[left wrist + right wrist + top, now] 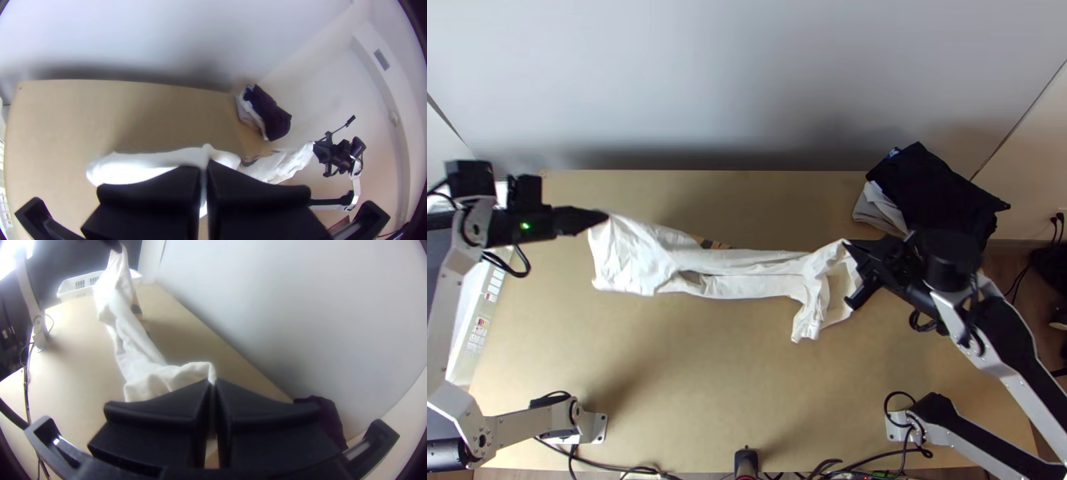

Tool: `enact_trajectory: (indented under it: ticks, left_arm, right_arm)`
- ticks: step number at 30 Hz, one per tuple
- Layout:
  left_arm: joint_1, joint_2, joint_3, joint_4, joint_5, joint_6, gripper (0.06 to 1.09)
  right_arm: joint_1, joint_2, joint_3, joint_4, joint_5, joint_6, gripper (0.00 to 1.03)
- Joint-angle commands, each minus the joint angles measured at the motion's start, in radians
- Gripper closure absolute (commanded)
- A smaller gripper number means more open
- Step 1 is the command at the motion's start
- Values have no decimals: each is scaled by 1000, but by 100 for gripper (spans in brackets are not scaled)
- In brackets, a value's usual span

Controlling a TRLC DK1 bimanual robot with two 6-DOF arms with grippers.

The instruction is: Fold the t-shirt

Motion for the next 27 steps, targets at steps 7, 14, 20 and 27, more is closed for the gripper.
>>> enact_trajectory:
  ticks: [7, 14, 20, 27]
  left_arm:
    - [16, -7, 296, -117, 43, -64, 105]
    - [25, -89, 405, -80, 37, -93, 105]
    - [28, -118, 545, -72, 37, -136, 105]
    - [44, -159, 632, -42, 38, -156, 105]
  right_arm:
    - [-21, -127, 43, 91, 37, -12, 100]
    - [-41, -167, 98, 194, 77, 104, 100]
    - [-92, -168, 161, 278, 77, 141, 100]
    - [-103, -177, 220, 305, 86, 232, 100]
